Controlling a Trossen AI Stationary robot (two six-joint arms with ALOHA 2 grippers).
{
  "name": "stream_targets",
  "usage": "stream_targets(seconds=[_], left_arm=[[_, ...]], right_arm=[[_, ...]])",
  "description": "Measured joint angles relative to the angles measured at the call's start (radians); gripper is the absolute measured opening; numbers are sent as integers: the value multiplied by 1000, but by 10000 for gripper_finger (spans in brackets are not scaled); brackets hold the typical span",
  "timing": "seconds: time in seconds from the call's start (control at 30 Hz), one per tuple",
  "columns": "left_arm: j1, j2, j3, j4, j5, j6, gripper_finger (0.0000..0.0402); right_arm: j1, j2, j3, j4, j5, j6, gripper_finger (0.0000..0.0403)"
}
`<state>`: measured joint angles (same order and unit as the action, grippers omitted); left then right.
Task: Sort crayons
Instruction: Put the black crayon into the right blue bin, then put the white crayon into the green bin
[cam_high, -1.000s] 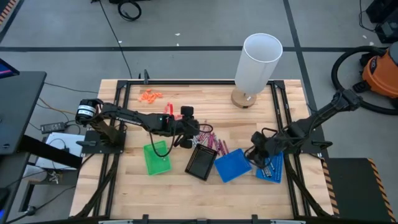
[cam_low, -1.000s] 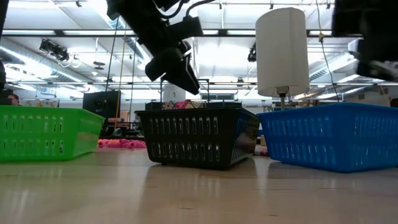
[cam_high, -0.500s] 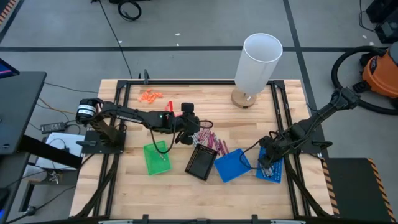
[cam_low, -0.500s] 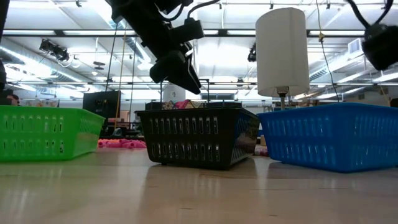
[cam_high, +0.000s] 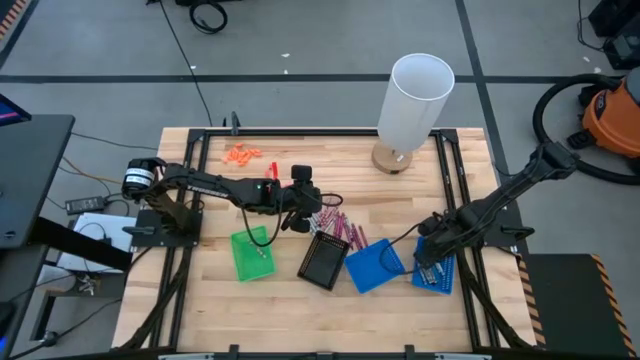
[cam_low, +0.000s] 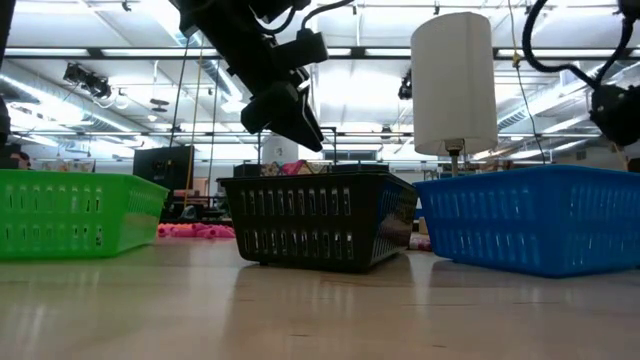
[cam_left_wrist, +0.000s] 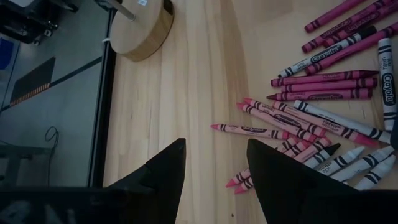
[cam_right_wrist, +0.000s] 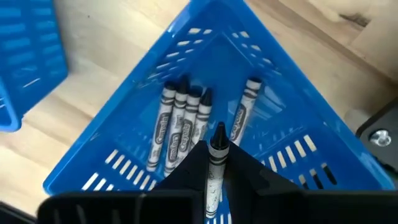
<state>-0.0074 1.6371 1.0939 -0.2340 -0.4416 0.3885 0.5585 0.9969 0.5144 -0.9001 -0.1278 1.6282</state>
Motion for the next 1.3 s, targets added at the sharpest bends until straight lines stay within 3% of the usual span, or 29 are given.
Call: stream_targets(seconds=[0.33, 0.53, 0.7, 0.87, 1.1, 1.2, 1.3], left_arm=[[0, 0, 0, 0, 0, -3, 183], [0, 0, 0, -1, 0, -3, 183], [0, 0, 0, -20, 1, -1, 183], [21, 0, 0, -53, 97, -40, 183], [49, 0, -3, -221, 175, -10, 183], [73, 0, -23, -253, 265, 0, 178], [87, 0, -45, -258, 288, 13, 170]], right_arm=[[-20, 28, 0, 16, -4, -38, 88], [-38, 12, 17, 13, -48, -68, 92], [-66, -11, 90, -5, -13, -139, 92], [-91, -21, 178, -56, 104, -227, 92], [-116, -21, 285, -65, 335, -448, 92], [-123, -21, 313, -32, 458, -568, 92], [-124, -20, 315, 48, 557, -706, 92]])
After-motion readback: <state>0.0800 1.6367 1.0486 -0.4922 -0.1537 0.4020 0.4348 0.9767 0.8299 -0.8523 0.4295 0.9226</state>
